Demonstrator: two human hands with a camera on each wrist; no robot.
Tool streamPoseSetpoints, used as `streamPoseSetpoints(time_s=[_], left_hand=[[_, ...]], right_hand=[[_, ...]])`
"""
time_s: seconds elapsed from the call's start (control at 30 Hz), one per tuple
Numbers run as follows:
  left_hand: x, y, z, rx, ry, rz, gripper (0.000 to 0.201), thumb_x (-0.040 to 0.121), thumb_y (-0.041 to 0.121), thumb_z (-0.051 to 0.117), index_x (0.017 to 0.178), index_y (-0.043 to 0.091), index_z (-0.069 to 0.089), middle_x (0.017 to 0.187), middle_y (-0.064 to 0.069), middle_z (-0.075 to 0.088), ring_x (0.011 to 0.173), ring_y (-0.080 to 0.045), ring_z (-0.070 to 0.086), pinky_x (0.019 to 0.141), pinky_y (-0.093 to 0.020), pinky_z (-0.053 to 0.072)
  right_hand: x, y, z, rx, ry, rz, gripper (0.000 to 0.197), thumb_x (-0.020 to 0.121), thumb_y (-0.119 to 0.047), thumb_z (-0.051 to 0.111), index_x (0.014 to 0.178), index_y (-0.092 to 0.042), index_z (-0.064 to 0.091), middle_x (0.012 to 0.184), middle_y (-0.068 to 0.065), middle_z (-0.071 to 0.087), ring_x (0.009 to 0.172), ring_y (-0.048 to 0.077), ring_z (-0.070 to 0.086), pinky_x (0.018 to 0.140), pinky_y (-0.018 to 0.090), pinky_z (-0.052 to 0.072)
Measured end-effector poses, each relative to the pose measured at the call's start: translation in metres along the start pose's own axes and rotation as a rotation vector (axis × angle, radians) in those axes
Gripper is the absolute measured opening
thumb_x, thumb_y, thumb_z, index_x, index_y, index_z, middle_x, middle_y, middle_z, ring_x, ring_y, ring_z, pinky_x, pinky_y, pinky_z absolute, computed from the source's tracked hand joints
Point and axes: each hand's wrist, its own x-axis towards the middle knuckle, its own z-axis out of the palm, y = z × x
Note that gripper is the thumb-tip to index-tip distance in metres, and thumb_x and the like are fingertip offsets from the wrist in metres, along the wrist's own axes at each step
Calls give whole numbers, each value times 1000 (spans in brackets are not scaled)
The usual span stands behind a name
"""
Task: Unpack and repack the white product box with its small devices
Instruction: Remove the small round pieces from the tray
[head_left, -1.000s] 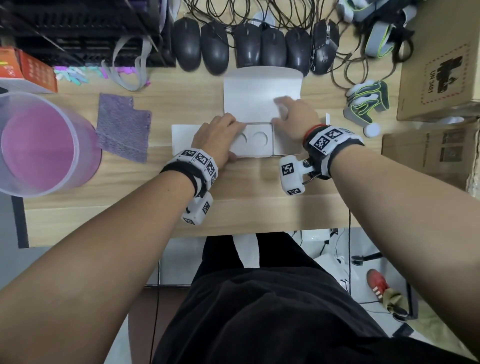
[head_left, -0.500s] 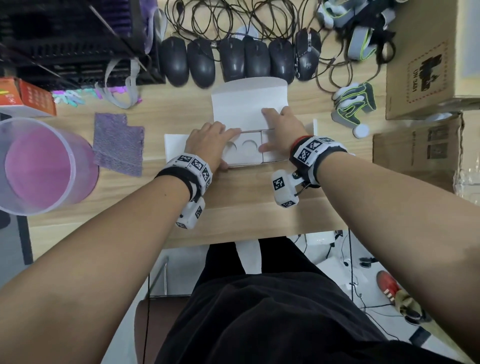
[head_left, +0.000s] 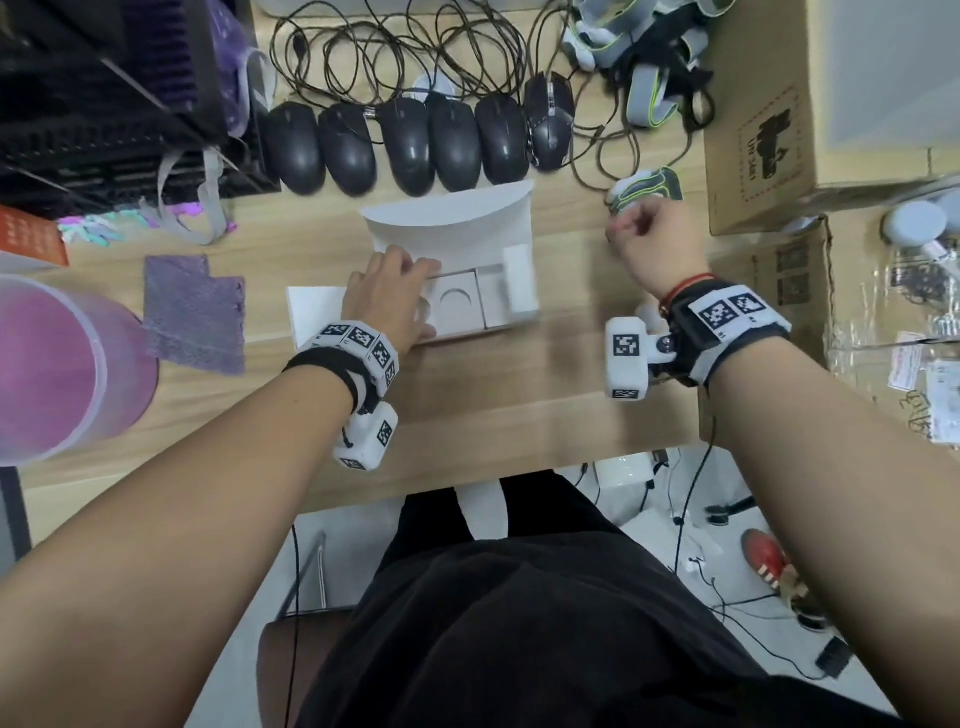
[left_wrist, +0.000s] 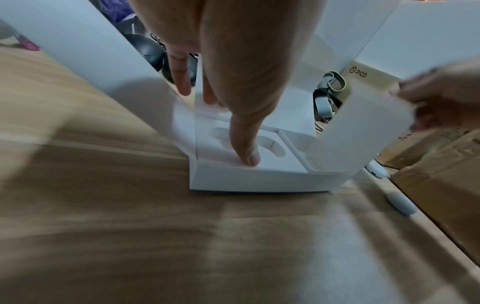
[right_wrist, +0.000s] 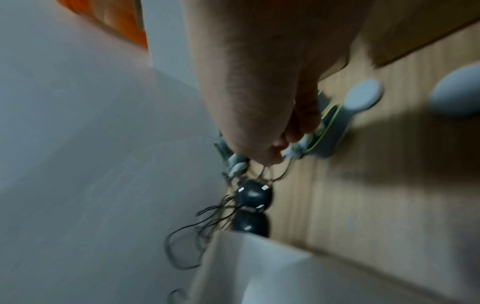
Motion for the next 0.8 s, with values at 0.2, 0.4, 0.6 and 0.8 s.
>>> streamPoseSetpoints(time_s=[0.2,0.4,0.6,0.8], left_hand=[[0,0,7,-20,1,-33,81,71,33,86,140,29,44,131,-4,44,122,-26,44,97,-42,40],[0,0,7,-35,2,-31,81,70,33,86,140,29,44,130,-4,45,121,-25,44,97,-42,41],[0,2,6,-43,6,-37,80,72,33,85,140,28,44,129,-4,44,120,-25,44,98,-41,41],[-2,2,7,-52,10,-44,79,73,33,84,141,28,44,130,-4,43,120,-24,43,97,-39,42]], right_hand=[[-19,69,16,-393,-263,362,24,87,-22,62,110,-18,62,125,16,57,109,38,60,93,39,50],[-20,77,26,-299,-186,376,18,83,-14,60,101,-16,61,115,12,63,102,35,62,85,34,49],[3,60,4,-168,65,399,40,92,-7,54,130,-8,42,127,23,57,116,43,56,95,45,47],[18,60,15,-268,-105,383,45,95,-12,49,137,-3,33,129,27,55,118,46,55,89,46,45]])
